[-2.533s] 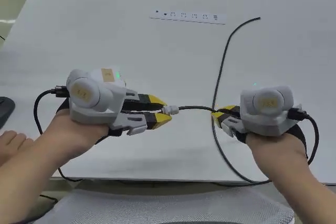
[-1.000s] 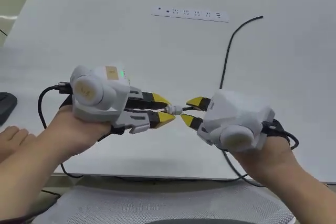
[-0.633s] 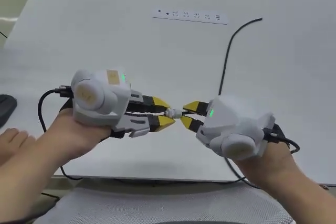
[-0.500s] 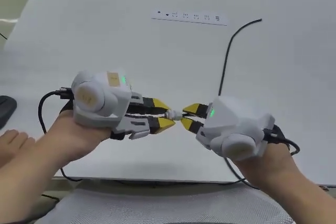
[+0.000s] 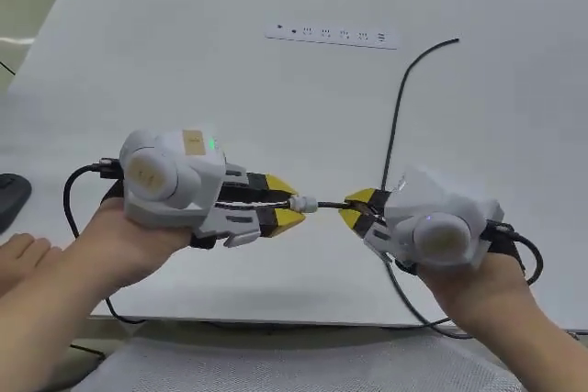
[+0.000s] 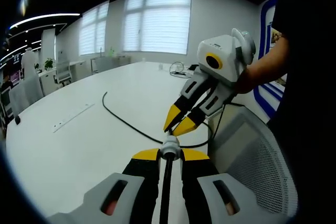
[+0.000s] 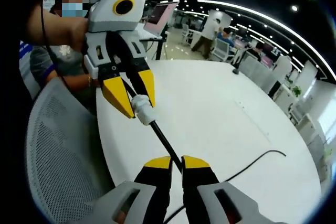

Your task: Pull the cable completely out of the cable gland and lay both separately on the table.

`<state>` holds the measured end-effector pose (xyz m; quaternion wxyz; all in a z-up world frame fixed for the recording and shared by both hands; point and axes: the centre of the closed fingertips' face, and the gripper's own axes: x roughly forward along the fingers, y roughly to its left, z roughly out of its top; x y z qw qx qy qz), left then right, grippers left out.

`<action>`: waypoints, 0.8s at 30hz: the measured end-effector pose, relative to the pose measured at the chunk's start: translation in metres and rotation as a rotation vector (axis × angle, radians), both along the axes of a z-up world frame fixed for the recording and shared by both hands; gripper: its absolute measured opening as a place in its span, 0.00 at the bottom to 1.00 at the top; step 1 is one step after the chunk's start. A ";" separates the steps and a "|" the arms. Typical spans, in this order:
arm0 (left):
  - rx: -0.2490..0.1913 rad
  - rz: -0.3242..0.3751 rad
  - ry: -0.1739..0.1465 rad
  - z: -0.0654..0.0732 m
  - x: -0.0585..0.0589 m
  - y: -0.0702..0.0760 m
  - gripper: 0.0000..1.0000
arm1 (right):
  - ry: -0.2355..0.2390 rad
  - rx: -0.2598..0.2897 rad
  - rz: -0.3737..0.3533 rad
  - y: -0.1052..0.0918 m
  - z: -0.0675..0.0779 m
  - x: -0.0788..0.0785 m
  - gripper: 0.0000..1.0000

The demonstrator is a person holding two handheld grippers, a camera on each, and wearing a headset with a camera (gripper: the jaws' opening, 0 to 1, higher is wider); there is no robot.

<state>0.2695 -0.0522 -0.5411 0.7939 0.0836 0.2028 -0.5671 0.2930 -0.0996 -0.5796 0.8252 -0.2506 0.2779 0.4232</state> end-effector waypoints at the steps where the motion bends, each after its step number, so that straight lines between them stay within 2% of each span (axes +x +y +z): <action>1: -0.002 0.001 0.000 0.000 0.000 0.000 0.15 | 0.019 0.012 -0.026 -0.003 -0.002 0.002 0.01; 8: -0.008 0.006 -0.003 0.002 0.003 0.000 0.15 | 0.087 0.043 -0.119 -0.018 -0.014 0.008 0.01; 14: -0.004 0.006 -0.005 0.000 0.003 0.001 0.15 | 0.174 0.060 -0.222 -0.035 -0.033 0.010 0.02; 19: -0.004 0.005 -0.002 0.000 0.003 0.001 0.15 | 0.192 0.078 -0.228 -0.034 -0.035 0.008 0.02; 24: -0.008 0.012 0.002 0.000 0.004 0.002 0.15 | 0.174 0.067 -0.214 -0.032 -0.034 0.010 0.03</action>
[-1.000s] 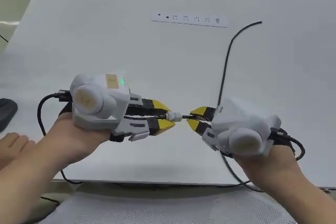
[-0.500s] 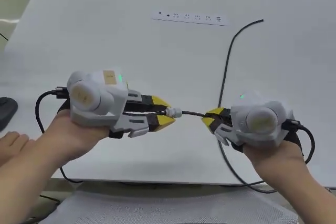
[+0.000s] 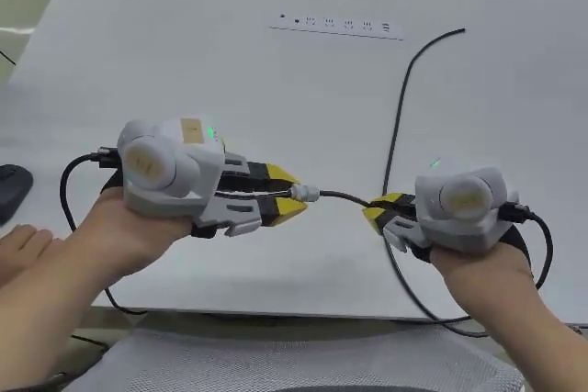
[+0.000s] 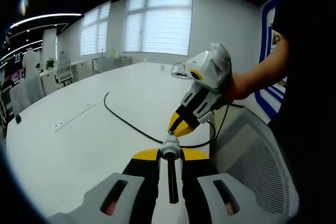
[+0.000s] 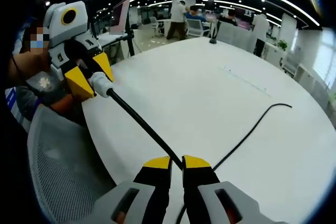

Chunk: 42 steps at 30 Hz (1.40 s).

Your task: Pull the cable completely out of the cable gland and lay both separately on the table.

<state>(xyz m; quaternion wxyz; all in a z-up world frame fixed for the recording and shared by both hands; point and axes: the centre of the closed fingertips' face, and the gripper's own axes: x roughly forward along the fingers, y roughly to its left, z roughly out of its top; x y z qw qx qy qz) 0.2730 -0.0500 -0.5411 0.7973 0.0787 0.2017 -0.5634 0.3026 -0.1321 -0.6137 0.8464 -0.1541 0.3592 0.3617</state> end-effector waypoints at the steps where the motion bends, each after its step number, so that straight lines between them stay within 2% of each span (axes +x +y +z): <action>1: -0.001 0.001 0.001 0.000 0.000 0.000 0.15 | -0.005 -0.001 0.003 0.000 0.001 0.001 0.03; 4: -0.005 0.002 0.004 0.001 0.001 0.001 0.15 | -0.034 -0.015 0.026 0.000 0.004 0.002 0.04; 10: -0.010 -0.001 0.004 0.001 0.001 0.001 0.15 | -0.065 -0.043 0.061 0.000 0.007 0.002 0.05; 14: -0.010 0.001 0.002 0.001 0.001 0.000 0.15 | -0.094 -0.038 0.091 0.006 0.016 -0.002 0.09; 19: -0.014 -0.001 0.003 0.002 0.000 0.000 0.15 | -0.227 -0.097 0.260 0.033 0.041 -0.014 0.13; 24: -0.019 0.002 0.006 0.003 0.000 -0.001 0.15 | -0.319 -0.107 0.397 0.065 0.059 -0.023 0.12; 27: -0.025 0.003 0.004 0.005 0.000 -0.002 0.15 | -0.336 -0.138 0.438 0.073 0.058 -0.025 0.13; 35: -0.031 0.004 0.006 0.007 -0.003 -0.002 0.15 | -0.347 -0.133 0.447 0.075 0.061 -0.024 0.04; 42: -0.032 0.000 0.005 0.007 -0.008 -0.005 0.15 | -0.341 -0.126 0.447 0.073 0.059 -0.028 0.01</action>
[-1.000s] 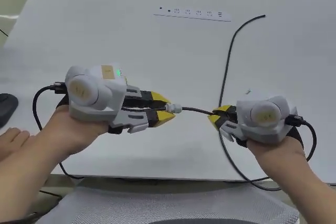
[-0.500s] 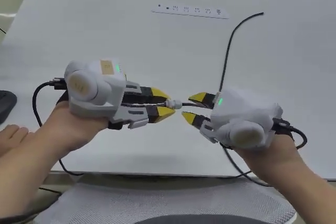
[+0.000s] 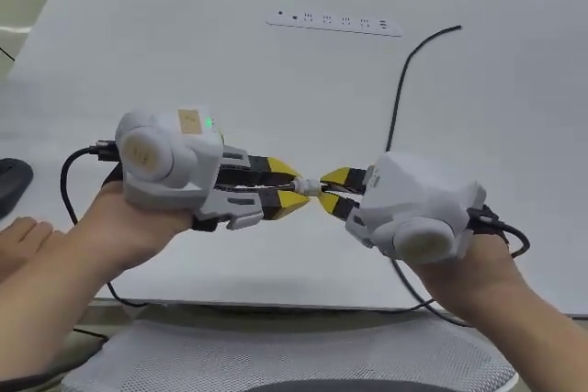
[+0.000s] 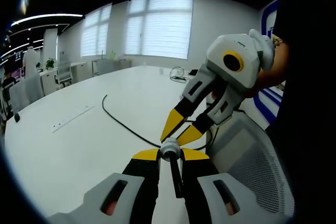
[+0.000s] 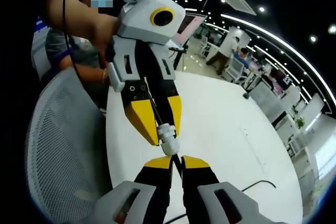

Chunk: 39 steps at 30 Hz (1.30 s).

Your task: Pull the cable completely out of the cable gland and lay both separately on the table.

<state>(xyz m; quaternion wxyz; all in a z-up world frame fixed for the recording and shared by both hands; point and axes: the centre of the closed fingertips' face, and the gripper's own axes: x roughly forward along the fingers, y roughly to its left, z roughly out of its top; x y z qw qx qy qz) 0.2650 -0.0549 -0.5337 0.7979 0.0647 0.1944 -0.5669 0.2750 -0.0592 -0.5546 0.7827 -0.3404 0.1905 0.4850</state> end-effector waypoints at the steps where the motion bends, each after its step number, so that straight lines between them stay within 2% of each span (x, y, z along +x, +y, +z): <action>1: 0.000 -0.002 0.002 0.000 0.000 0.000 0.15 | 0.009 0.008 -0.009 0.000 0.000 -0.001 0.01; 4: 0.002 -0.005 -0.003 0.000 -0.001 -0.001 0.15 | 0.017 0.017 -0.025 -0.002 -0.001 -0.001 0.00; 7: -0.003 -0.005 -0.005 0.002 -0.002 -0.001 0.15 | 0.054 0.040 -0.074 -0.009 -0.005 0.000 0.00; 18: -0.017 0.005 -0.010 0.009 -0.004 0.001 0.15 | 0.158 0.064 -0.223 -0.041 -0.023 0.005 0.00; 25: -0.014 0.010 -0.013 0.010 -0.005 0.003 0.15 | 0.177 0.059 -0.264 -0.058 -0.032 0.007 0.00; 32: -0.010 0.023 -0.013 0.008 -0.010 0.004 0.15 | 0.177 0.029 -0.269 -0.069 -0.042 0.005 0.00; 39: -0.014 0.039 -0.003 0.004 -0.011 0.005 0.15 | 0.167 0.023 -0.260 -0.071 -0.041 0.005 0.00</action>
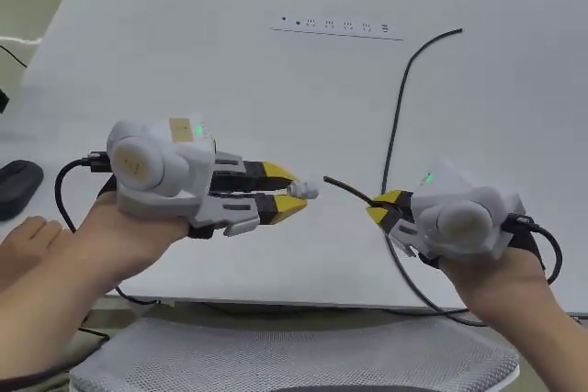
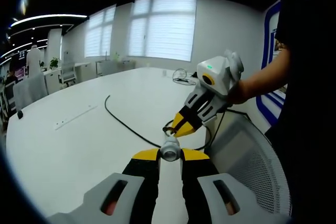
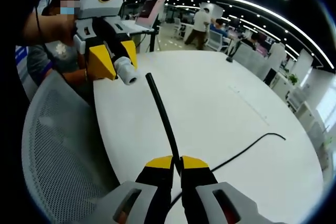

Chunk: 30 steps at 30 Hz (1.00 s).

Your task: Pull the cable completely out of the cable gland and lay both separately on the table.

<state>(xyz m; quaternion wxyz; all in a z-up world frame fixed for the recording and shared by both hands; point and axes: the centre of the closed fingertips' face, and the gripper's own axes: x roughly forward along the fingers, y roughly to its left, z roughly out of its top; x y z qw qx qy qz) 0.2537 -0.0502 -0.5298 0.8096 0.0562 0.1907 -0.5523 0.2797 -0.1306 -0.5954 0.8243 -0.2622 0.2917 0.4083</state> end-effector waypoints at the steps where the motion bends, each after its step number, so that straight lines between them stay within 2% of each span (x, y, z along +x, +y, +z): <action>1: 0.005 -0.002 -0.001 -0.003 -0.001 -0.001 0.16 | -0.006 -0.001 0.003 0.001 0.002 0.002 0.00; 6: 0.010 0.008 -0.001 -0.011 0.001 0.000 0.16 | -0.033 -0.018 0.020 0.004 0.008 0.010 0.00; 7: 0.011 0.006 -0.029 -0.013 0.003 0.000 0.16 | -0.040 -0.022 0.023 0.006 0.010 0.015 0.00; 16: 0.014 0.013 -0.019 -0.035 0.008 0.003 0.16 | -0.050 -0.016 0.019 0.023 0.022 0.047 0.00; 19: 0.017 0.016 -0.007 -0.044 0.009 0.004 0.16 | -0.058 -0.009 0.018 0.035 0.026 0.063 0.00; 23: 0.016 0.019 0.007 -0.054 0.010 0.006 0.16 | -0.074 -0.025 0.046 0.054 0.024 0.079 0.00; 30: 0.020 0.023 0.029 -0.071 0.010 0.011 0.16 | -0.082 -0.032 0.108 0.091 0.020 0.094 0.00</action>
